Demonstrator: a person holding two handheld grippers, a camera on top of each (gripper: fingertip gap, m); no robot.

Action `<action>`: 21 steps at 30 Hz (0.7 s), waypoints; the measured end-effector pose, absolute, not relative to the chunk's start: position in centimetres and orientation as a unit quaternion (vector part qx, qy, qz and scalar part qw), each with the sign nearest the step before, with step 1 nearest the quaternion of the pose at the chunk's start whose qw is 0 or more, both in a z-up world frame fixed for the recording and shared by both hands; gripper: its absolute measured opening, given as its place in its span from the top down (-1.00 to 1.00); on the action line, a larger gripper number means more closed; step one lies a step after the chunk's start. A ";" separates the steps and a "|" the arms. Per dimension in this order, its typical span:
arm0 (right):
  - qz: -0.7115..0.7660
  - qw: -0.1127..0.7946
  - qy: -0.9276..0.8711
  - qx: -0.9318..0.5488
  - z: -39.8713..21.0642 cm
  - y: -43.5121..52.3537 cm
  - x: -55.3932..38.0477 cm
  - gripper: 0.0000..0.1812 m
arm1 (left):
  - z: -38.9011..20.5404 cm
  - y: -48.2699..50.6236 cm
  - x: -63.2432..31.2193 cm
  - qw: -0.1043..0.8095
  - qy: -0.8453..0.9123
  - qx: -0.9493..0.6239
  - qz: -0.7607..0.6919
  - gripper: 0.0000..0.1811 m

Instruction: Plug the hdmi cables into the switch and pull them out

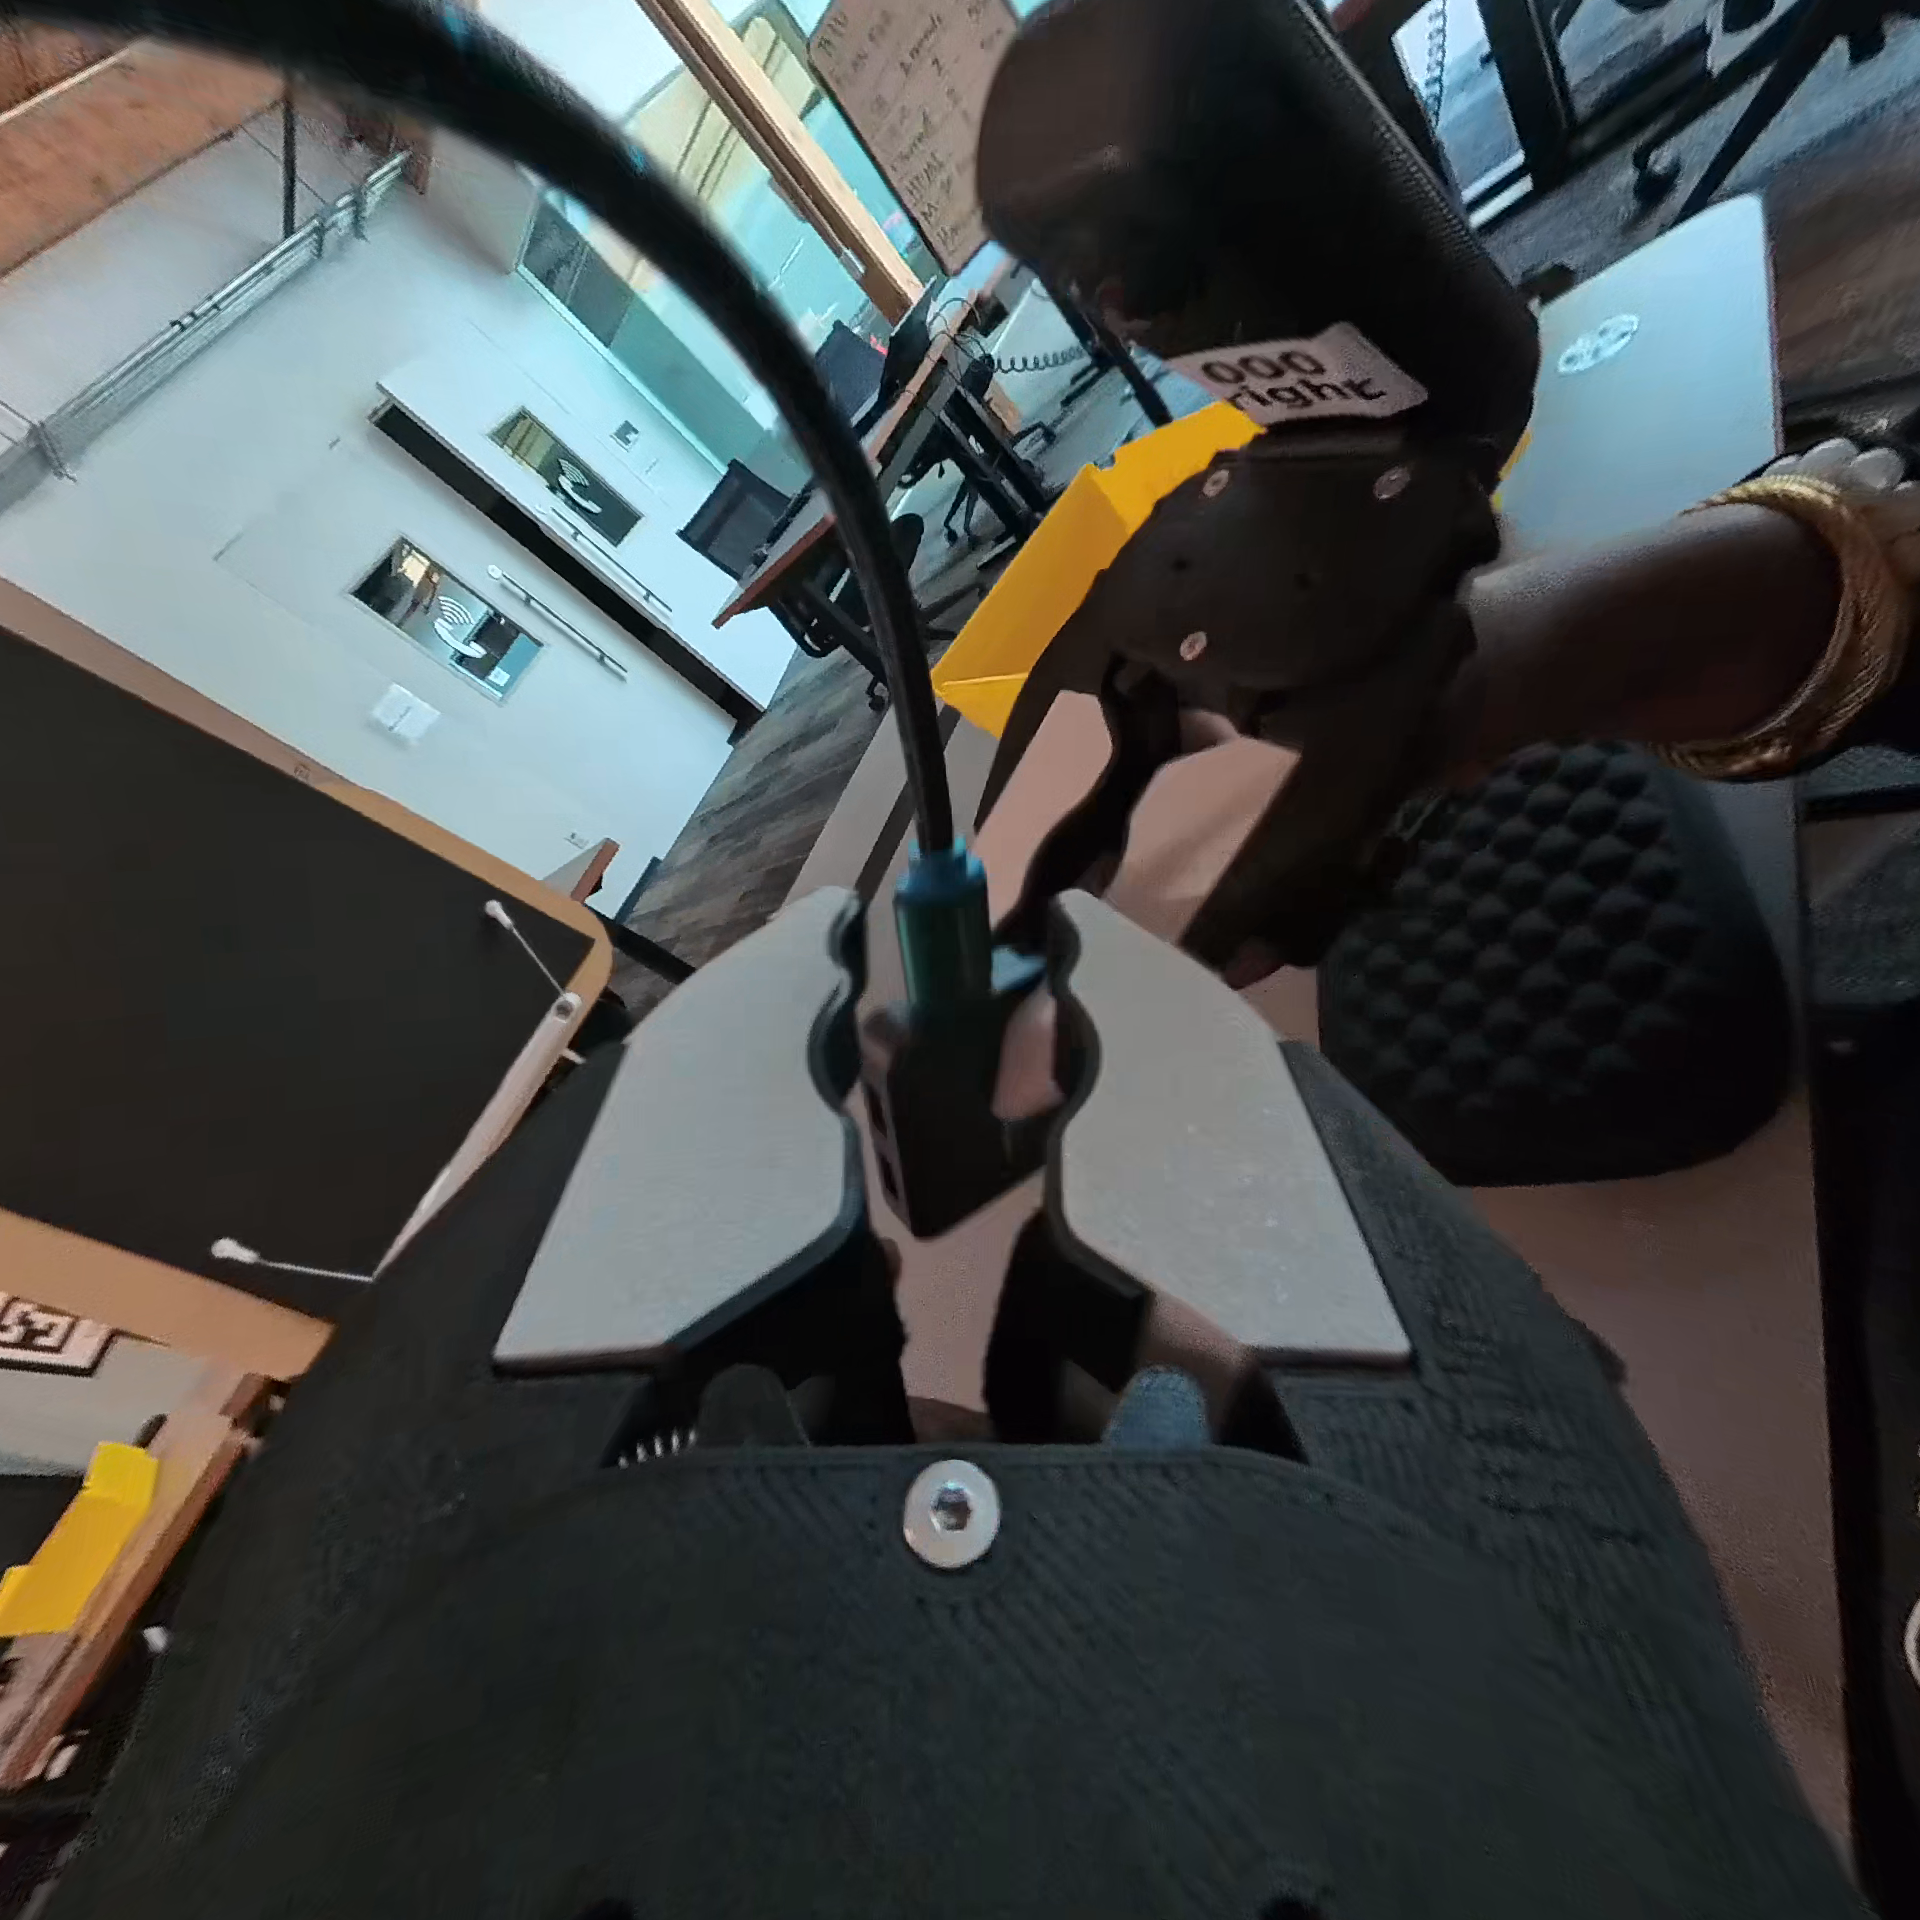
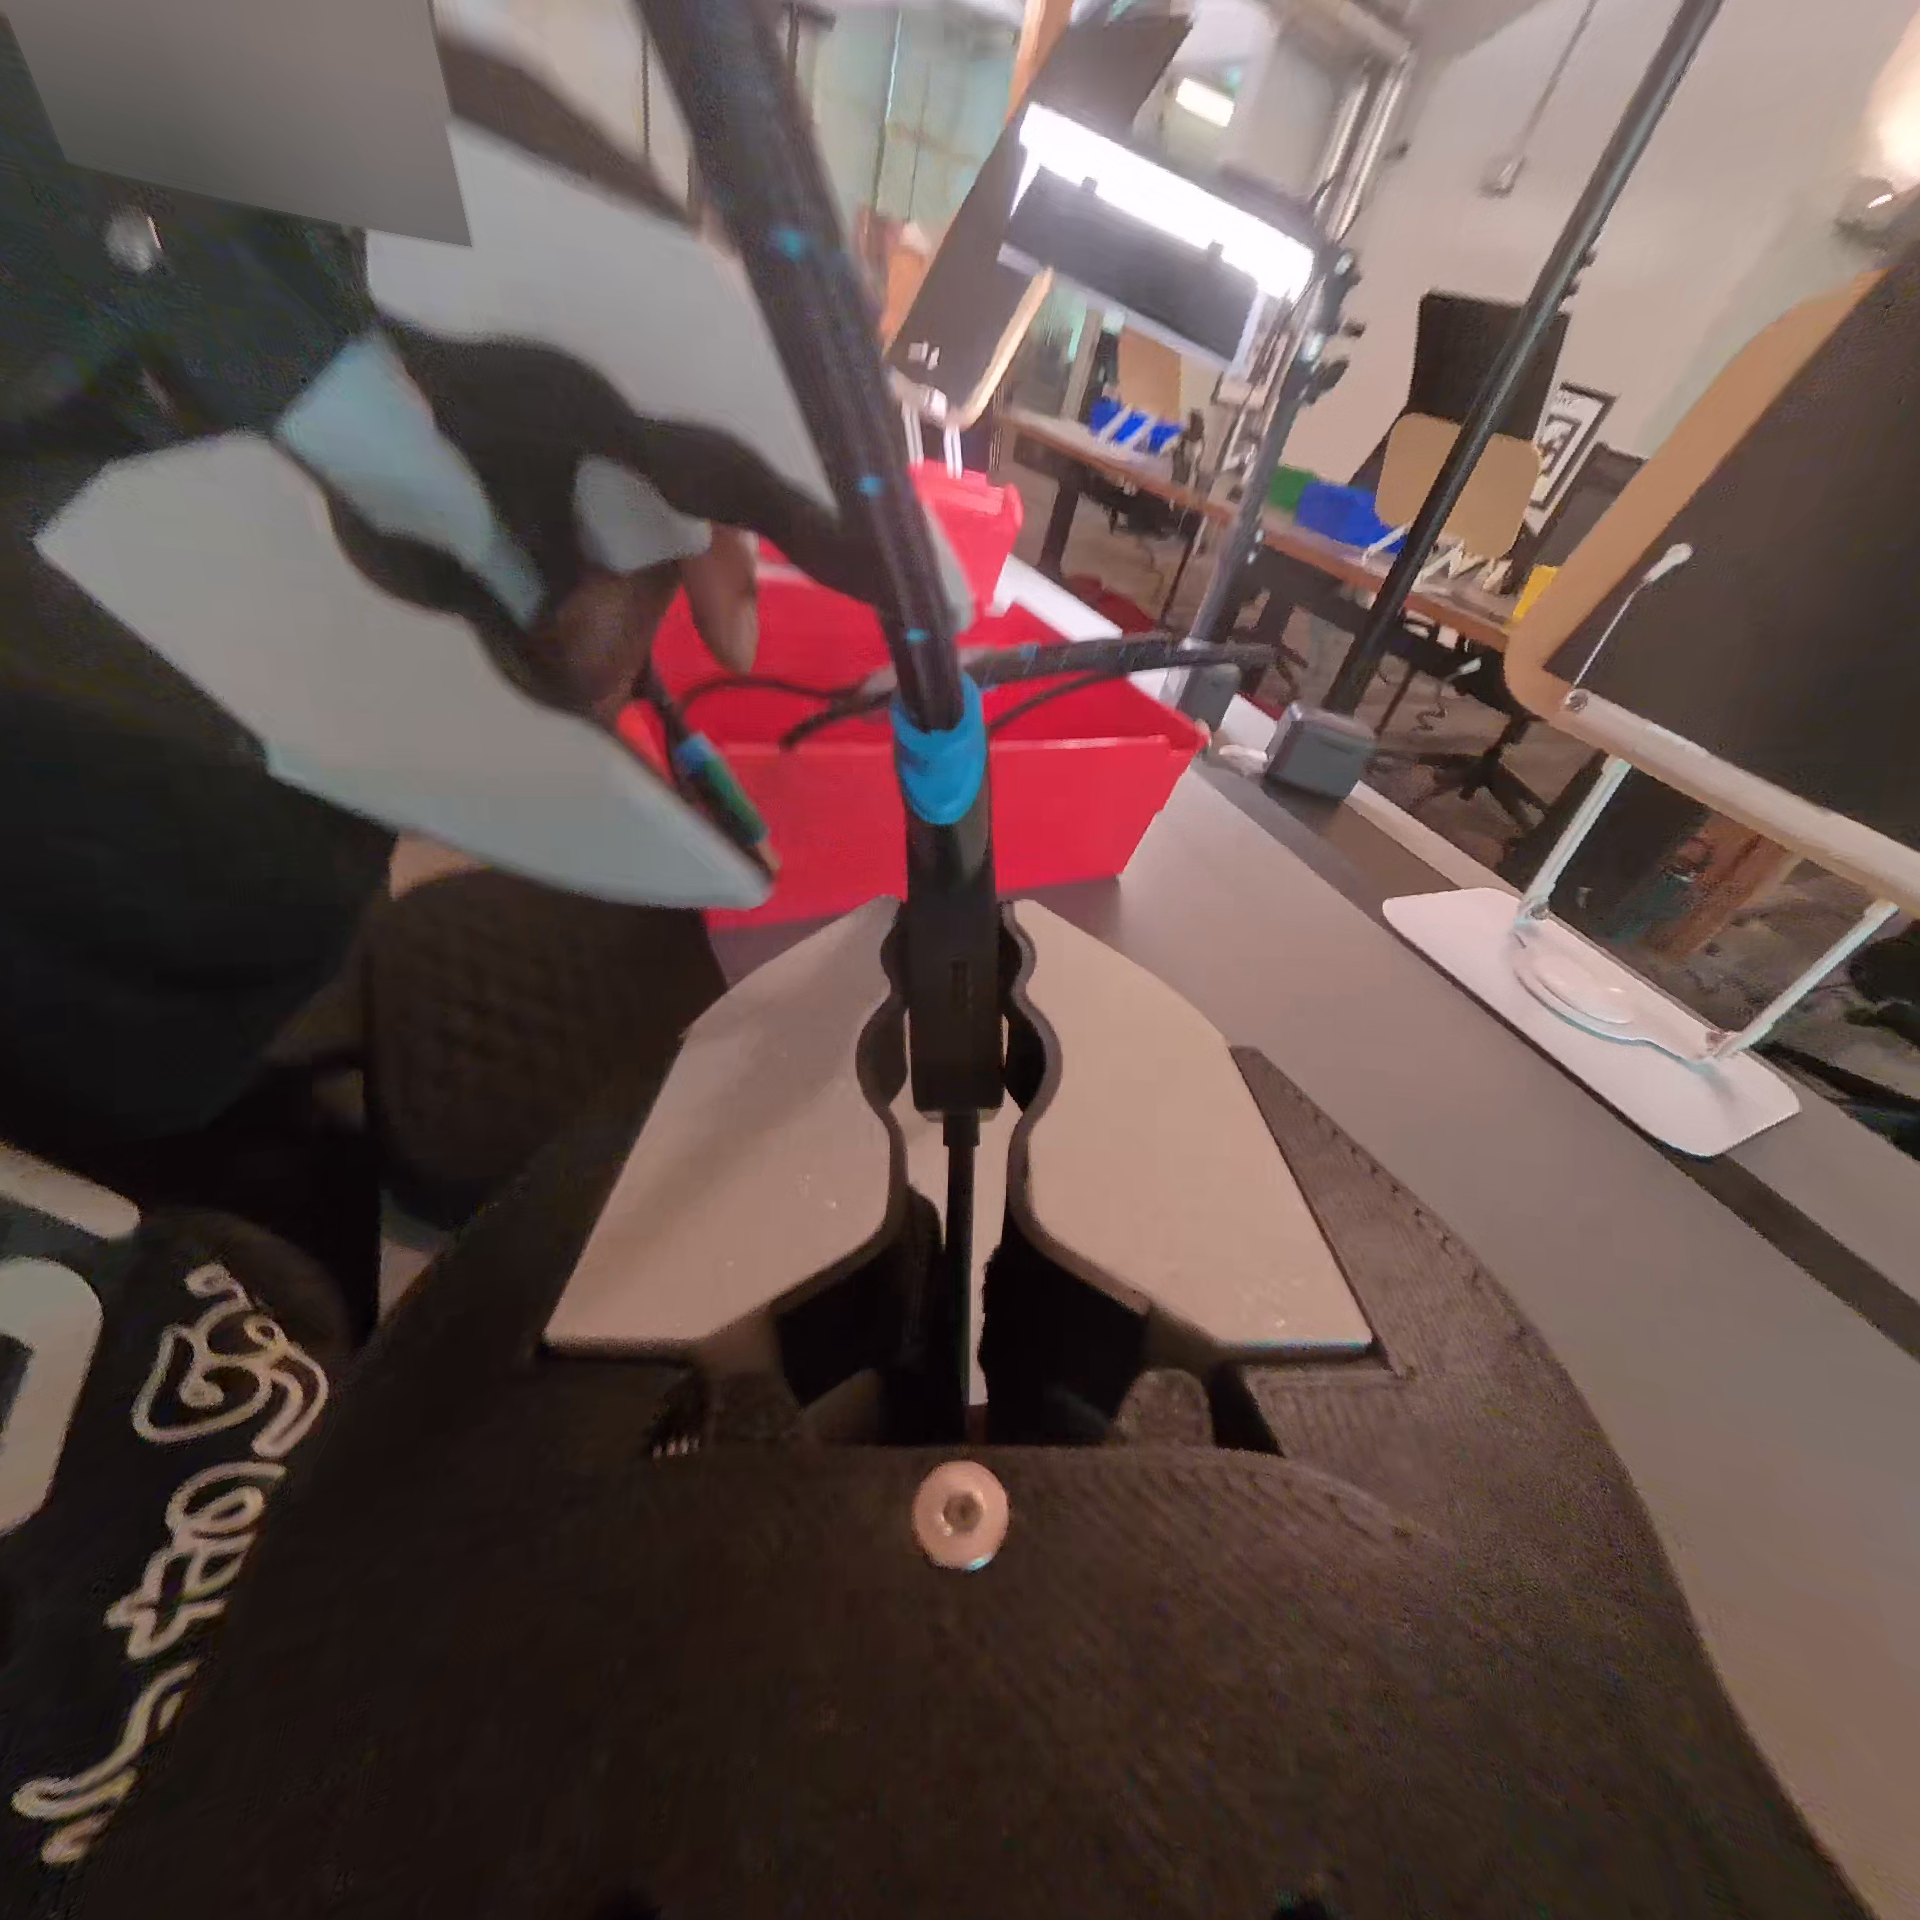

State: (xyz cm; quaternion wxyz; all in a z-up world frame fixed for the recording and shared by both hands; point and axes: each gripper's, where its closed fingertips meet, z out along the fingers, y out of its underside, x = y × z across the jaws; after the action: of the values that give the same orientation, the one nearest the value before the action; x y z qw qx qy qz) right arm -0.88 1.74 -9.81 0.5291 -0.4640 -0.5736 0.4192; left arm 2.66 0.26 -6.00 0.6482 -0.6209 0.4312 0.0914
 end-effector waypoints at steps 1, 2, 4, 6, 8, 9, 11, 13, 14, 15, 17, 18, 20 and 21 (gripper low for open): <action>0.442 0.532 -0.554 -0.464 -9.1 2.1 -0.6 0.84 | -5.7 0.2 2.5 0.655 0.423 -0.621 0.079 0.55; 0.464 0.533 -0.535 -0.462 -8.4 2.4 -0.2 0.83 | -5.3 0.2 2.5 0.669 0.410 -0.617 0.064 0.48; 0.518 0.528 -0.499 -0.451 -7.1 2.3 0.4 0.83 | -3.9 0.4 2.3 0.714 0.373 -0.592 0.028 0.37; 0.572 0.510 -0.464 -0.444 -6.0 2.1 0.9 0.84 | -2.7 0.7 2.0 0.754 0.337 -0.564 -0.005 0.37; 0.593 0.501 -0.448 -0.443 -5.7 2.0 1.1 0.84 | -2.9 0.6 2.5 0.755 0.345 -0.556 -0.041 0.37; 0.604 0.496 -0.439 -0.444 -5.5 2.0 1.1 0.84 | -2.9 0.1 3.1 0.753 0.362 -0.546 -0.066 0.37; 0.629 0.484 -0.415 -0.445 -5.1 2.4 1.4 0.84 | -2.8 -2.7 5.1 0.748 0.429 -0.487 -0.136 0.36; 0.653 0.475 -0.383 -0.449 -4.7 3.4 1.8 0.84 | -3.0 -7.2 6.8 0.724 0.516 -0.404 -0.216 0.39; 0.665 0.466 -0.370 -0.451 -4.7 3.8 2.0 0.84 | -3.1 -9.0 7.1 0.713 0.544 -0.369 -0.244 0.41; 0.680 0.457 -0.353 -0.452 -4.5 4.3 2.2 0.85 | -3.0 -10.4 7.1 0.707 0.559 -0.345 -0.263 0.41; 0.721 0.434 -0.302 -0.448 -3.8 5.2 3.0 0.85 | -2.5 -12.6 6.5 0.701 0.574 -0.297 -0.301 0.41; 0.740 0.419 -0.280 -0.446 -3.6 5.7 3.4 0.85 | -1.7 -13.5 5.8 0.709 0.565 -0.271 -0.323 0.41; 0.763 0.392 -0.261 -0.444 -3.5 6.3 3.8 0.85 | 0.5 -13.8 3.8 0.749 0.509 -0.236 -0.353 0.46; 0.769 0.387 -0.253 -0.441 -3.4 6.5 4.0 0.85 | 1.7 -13.0 2.6 0.775 0.463 -0.238 -0.357 0.46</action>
State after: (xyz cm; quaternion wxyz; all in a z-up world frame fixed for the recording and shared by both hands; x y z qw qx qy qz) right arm 4.00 6.46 -3.38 0.3873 -0.4406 -0.2525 0.7695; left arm 2.56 -12.97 1.75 0.7753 -0.2384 0.4631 -0.3572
